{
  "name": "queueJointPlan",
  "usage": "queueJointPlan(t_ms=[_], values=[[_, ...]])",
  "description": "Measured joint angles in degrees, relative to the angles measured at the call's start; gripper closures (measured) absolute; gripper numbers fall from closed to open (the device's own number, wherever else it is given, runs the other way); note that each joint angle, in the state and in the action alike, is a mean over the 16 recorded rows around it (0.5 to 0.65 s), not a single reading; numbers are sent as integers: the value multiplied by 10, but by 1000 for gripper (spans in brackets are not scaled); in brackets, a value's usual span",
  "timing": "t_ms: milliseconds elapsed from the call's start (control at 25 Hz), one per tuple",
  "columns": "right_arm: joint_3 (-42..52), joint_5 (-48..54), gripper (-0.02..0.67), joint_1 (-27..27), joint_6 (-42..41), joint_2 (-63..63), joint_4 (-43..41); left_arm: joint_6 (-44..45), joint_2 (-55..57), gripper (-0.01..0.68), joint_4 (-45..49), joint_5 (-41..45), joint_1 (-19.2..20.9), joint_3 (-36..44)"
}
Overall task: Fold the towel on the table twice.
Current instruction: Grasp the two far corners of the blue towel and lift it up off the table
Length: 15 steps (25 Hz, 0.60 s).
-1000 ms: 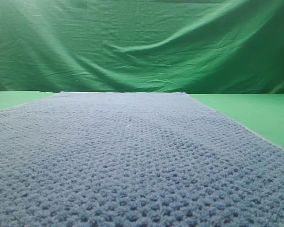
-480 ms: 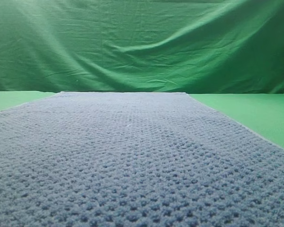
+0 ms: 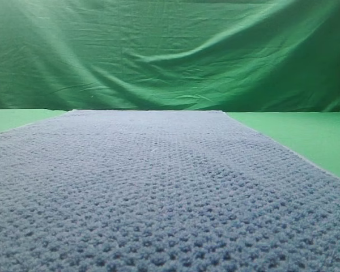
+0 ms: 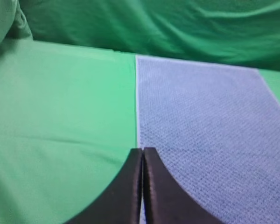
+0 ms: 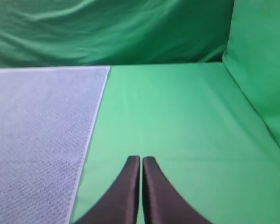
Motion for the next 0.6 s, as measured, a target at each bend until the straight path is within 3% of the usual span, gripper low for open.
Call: queueJointPlan(t_ms=[280, 600], values=[[-111, 119, 649, 59, 0, 139, 2, 22, 146, 673, 15, 95, -24, -86], [-215, 168, 649, 125, 4, 331, 4, 42, 331, 673, 21, 116, -42, -154]])
